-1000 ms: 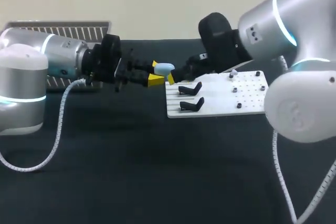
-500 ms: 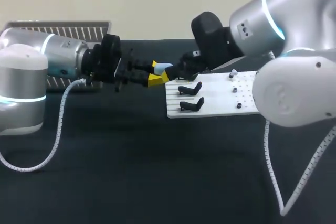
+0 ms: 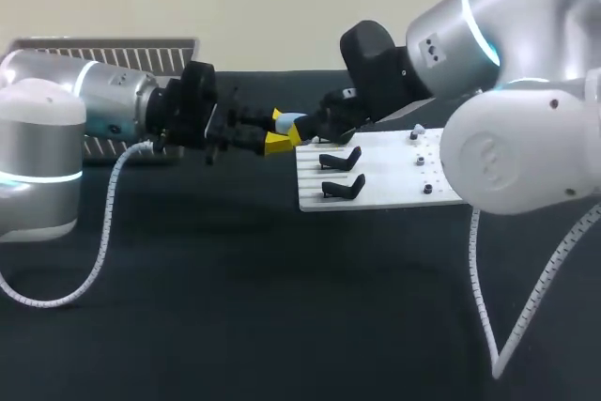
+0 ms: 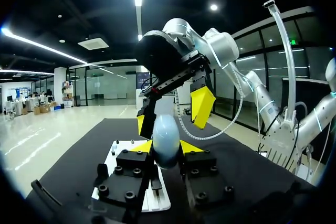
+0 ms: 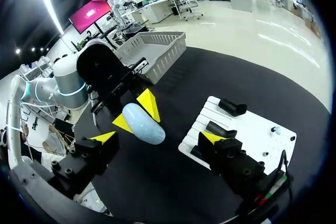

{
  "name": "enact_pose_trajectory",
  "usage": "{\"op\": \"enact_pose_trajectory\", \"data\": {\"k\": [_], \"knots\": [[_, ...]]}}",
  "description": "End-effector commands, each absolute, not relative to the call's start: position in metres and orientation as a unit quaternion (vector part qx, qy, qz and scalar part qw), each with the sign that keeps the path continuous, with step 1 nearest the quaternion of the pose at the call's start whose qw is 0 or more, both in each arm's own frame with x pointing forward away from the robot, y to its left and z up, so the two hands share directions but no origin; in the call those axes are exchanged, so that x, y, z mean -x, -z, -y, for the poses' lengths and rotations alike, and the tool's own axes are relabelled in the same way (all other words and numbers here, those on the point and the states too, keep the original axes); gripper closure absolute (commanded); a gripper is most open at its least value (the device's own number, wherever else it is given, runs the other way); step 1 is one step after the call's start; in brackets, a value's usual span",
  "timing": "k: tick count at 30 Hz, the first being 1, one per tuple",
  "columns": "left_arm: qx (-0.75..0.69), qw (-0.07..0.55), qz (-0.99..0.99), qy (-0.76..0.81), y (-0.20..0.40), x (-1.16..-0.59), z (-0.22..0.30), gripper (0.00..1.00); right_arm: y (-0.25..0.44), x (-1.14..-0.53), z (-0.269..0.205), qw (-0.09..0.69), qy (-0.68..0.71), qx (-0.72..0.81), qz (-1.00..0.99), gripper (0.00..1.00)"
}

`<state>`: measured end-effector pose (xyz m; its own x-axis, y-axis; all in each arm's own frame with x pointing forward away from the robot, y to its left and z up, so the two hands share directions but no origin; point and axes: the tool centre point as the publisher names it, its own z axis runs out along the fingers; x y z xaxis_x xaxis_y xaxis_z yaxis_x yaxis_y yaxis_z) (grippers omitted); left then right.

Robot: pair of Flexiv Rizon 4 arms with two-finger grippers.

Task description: Pick up each earbud case from the left stands, insert the matching earbuds, close the lid, and place the case in the box.

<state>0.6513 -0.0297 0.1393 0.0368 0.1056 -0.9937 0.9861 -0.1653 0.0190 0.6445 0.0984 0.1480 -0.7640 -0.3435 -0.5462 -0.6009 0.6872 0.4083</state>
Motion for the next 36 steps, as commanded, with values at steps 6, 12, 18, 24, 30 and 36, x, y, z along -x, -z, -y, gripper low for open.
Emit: {"op": "enact_pose_trajectory", "data": {"k": [6, 12, 18, 24, 30, 36], "knots": [[-0.572, 0.439, -0.476, 0.504, -0.139, -0.65, 0.029, 1.0, -0.142, -0.653, -0.097, 0.219, -0.294, 0.257, -0.894, 0.0], [-0.572, 0.439, -0.476, 0.504, -0.139, -0.65, 0.029, 1.0, -0.142, -0.655, -0.092, 0.223, -0.293, 0.251, -0.895, 0.0], [-0.572, 0.439, -0.476, 0.504, -0.139, -0.65, 0.029, 1.0, -0.144, -0.657, -0.088, 0.229, -0.292, 0.245, -0.895, 0.0], [-0.572, 0.439, -0.476, 0.504, -0.139, -0.65, 0.029, 1.0, -0.157, -0.656, -0.085, 0.252, -0.292, 0.246, -0.889, 0.0], [-0.572, 0.439, -0.476, 0.504, -0.139, -0.65, 0.029, 1.0, -0.173, -0.649, -0.075, 0.289, -0.262, 0.258, -0.884, 0.0], [-0.572, 0.439, -0.476, 0.504, -0.139, -0.65, 0.029, 1.0, -0.18, -0.638, -0.06, 0.312, -0.187, 0.269, -0.892, 0.0]]}}
